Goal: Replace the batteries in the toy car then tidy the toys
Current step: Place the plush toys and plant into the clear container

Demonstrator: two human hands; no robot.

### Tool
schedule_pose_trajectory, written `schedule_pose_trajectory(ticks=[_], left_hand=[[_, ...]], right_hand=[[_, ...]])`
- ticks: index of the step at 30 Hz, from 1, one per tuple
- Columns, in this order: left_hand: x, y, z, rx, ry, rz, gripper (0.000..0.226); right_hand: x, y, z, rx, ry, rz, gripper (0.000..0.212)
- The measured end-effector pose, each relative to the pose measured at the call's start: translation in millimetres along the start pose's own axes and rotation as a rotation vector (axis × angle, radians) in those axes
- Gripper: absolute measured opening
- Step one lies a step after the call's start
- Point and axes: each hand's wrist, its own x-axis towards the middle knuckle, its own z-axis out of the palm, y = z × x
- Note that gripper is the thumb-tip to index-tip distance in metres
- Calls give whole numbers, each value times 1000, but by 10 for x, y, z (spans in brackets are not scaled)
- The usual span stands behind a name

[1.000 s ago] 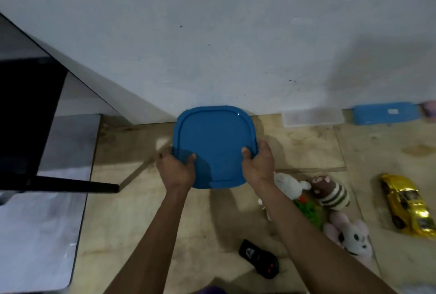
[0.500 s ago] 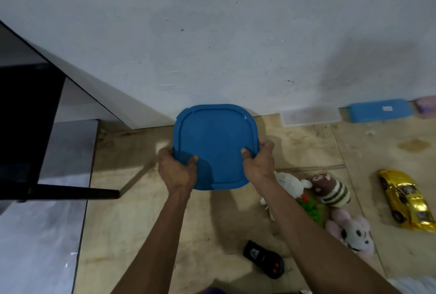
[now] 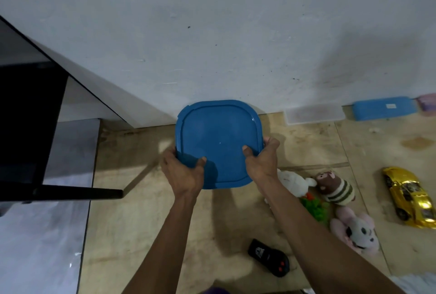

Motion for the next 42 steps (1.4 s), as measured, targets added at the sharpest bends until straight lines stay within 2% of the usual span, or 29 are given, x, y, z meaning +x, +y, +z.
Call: schedule_pose_trajectory(ticks=[6,11,13,19,23,29,36,42], left_hand=[[-143,100,-28,58,41,42,88],[-489,260,-210,15,44,111,95],[-689,235,-351,26,55,129,98],[-1545,-440,-892,158,106,39,101],[-1881,-1019,-1100,253,76,-105,98],[-1757,-1351,-1161,384,-41,-184,96],[-1437,-1584,-1123,553,-157,-176,98],[-1414,-1674,-1080,621,-182,-160,95]], right_hand=[[-152,-49,-23,-48,9,-92,50],[-477,-103,-151,-90,-39,-206,78],[-681,-64,-251,-98,-74,-236,82],[-1566,460,-448,-114,-224,-245,80],[-1929,955,-387,-225,-330,-138,81],[-1941,1285,-209,-296,-402,9,75],[-1822,1427,44,-439,-395,35,75],[-1837,1491,87,-472,-383,36,73]])
